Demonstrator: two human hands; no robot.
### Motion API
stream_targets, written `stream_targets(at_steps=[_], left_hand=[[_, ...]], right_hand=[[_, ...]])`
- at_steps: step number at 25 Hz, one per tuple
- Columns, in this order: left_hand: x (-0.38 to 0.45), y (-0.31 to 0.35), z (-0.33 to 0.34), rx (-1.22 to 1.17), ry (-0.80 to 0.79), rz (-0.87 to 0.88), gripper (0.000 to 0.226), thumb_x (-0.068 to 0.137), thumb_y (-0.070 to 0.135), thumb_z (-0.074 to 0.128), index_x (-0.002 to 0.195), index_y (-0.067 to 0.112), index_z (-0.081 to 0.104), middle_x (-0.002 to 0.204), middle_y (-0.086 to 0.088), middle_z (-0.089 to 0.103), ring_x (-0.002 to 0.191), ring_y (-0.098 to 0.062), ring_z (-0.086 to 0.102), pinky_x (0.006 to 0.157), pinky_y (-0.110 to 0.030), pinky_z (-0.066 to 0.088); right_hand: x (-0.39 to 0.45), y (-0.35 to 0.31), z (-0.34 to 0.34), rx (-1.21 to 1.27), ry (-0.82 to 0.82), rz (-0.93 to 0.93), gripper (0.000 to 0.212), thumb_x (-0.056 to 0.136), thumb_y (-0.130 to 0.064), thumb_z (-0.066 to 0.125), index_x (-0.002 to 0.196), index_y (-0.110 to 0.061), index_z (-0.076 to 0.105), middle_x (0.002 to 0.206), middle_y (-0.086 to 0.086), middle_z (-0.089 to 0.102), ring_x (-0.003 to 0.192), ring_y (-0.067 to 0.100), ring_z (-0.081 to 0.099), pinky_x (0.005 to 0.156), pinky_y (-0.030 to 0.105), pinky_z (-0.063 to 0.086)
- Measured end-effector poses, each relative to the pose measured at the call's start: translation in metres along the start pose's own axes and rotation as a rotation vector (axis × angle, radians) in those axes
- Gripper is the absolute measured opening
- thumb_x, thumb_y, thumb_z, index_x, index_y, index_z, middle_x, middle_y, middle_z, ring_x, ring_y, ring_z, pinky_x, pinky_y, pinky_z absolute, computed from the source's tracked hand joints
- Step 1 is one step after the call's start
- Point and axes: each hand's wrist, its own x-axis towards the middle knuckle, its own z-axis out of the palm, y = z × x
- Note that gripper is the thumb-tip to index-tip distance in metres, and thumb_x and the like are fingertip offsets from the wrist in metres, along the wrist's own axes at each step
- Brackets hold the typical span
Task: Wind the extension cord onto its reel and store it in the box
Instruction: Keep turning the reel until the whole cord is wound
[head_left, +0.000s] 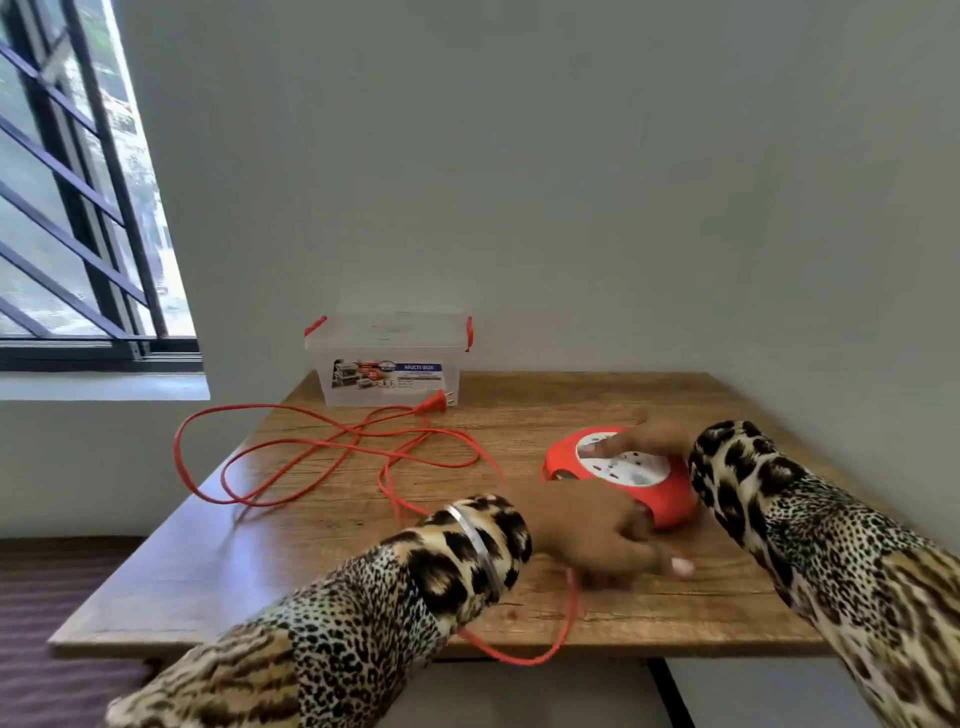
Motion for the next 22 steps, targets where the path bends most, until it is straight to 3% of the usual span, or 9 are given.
stream_targets(at_steps=[2, 4, 7, 10, 13, 16, 18, 20, 22], left_hand=[[0.005, -0.011, 0.003, 0.203, 0.063, -0.143, 0.062, 0.092, 0.067, 0.032, 0.101, 0.016, 0.067, 0.097, -0.007, 0.07, 0.089, -0.022, 0.063, 0.081, -0.036, 0.049], [0.007, -0.027, -0.005, 0.307, 0.144, -0.341, 0.069, 0.094, 0.066, 0.024, 0.121, 0.014, 0.061, 0.125, -0.015, 0.063, 0.114, -0.032, 0.057, 0.095, -0.042, 0.043], [0.011, -0.055, -0.019, 0.345, 0.267, -0.57, 0.069, 0.097, 0.06, 0.022, 0.117, 0.007, 0.062, 0.125, -0.018, 0.062, 0.115, -0.035, 0.057, 0.092, -0.041, 0.044], [0.018, -0.069, -0.017, 0.153, 0.408, -0.701, 0.063, 0.098, 0.054, 0.028, 0.119, 0.004, 0.061, 0.125, -0.019, 0.062, 0.115, -0.034, 0.058, 0.094, -0.038, 0.044], [0.03, -0.073, -0.015, -0.142, 0.726, -0.673, 0.051, 0.097, 0.042, 0.043, 0.129, 0.004, 0.052, 0.128, -0.017, 0.06, 0.117, -0.032, 0.056, 0.095, -0.035, 0.043], [0.048, -0.074, -0.012, -0.929, 0.962, -0.578, 0.054, 0.089, 0.024, 0.059, 0.138, 0.011, 0.041, 0.131, -0.011, 0.057, 0.11, -0.026, 0.057, 0.093, -0.032, 0.046], [0.061, -0.078, -0.006, -1.376, 1.042, -0.502, 0.049, 0.087, 0.012, 0.063, 0.133, 0.011, 0.045, 0.124, -0.011, 0.061, 0.107, -0.026, 0.061, 0.096, -0.042, 0.051], [0.069, -0.084, -0.003, -1.466, 1.072, -0.401, 0.042, 0.086, 0.006, 0.066, 0.125, 0.009, 0.052, 0.119, -0.013, 0.065, 0.106, -0.029, 0.064, 0.095, -0.048, 0.053], [0.071, -0.091, -0.008, -1.379, 1.058, -0.256, 0.044, 0.086, 0.004, 0.067, 0.128, 0.006, 0.053, 0.124, -0.013, 0.064, 0.109, -0.025, 0.064, 0.092, -0.039, 0.055]], right_hand=[[0.001, 0.005, 0.004, 0.194, -0.122, 0.102, 0.085, 0.027, -0.062, 0.089, 0.094, -0.014, 0.069, 0.089, 0.002, 0.075, 0.08, 0.022, 0.071, 0.074, 0.034, 0.057], [0.001, 0.005, 0.01, 0.315, -0.097, 0.133, 0.081, 0.032, -0.06, 0.09, 0.096, -0.014, 0.07, 0.088, 0.007, 0.076, 0.076, 0.025, 0.072, 0.071, 0.037, 0.059], [0.009, 0.004, 0.016, 0.522, 0.08, 0.043, 0.069, 0.05, -0.05, 0.087, 0.102, -0.008, 0.07, 0.09, 0.01, 0.075, 0.078, 0.024, 0.071, 0.065, 0.032, 0.056], [0.016, 0.0, 0.035, 0.844, 0.261, -0.058, 0.053, 0.063, -0.036, 0.085, 0.098, 0.0, 0.07, 0.081, 0.011, 0.074, 0.068, 0.023, 0.071, 0.049, 0.028, 0.054], [0.024, -0.004, 0.056, 1.054, 0.456, -0.173, 0.056, 0.069, -0.042, 0.082, 0.098, 0.003, 0.066, 0.089, 0.016, 0.073, 0.081, 0.03, 0.071, 0.06, 0.033, 0.057], [0.025, -0.009, 0.059, 1.188, 0.497, -0.25, 0.061, 0.072, -0.046, 0.078, 0.11, -0.002, 0.06, 0.101, 0.016, 0.071, 0.092, 0.031, 0.069, 0.079, 0.045, 0.058], [0.023, -0.005, 0.05, 1.125, 0.497, -0.294, 0.05, 0.077, -0.048, 0.072, 0.109, -0.014, 0.056, 0.102, 0.011, 0.07, 0.097, 0.029, 0.068, 0.083, 0.047, 0.056], [0.018, 0.003, 0.04, 0.91, 0.496, -0.346, 0.037, 0.084, -0.046, 0.065, 0.111, -0.022, 0.053, 0.109, 0.005, 0.066, 0.105, 0.026, 0.063, 0.088, 0.044, 0.053], [0.015, 0.01, 0.029, 0.543, 0.632, -0.459, 0.035, 0.091, -0.029, 0.06, 0.122, -0.018, 0.048, 0.123, 0.006, 0.055, 0.115, 0.024, 0.054, 0.096, 0.044, 0.047]])
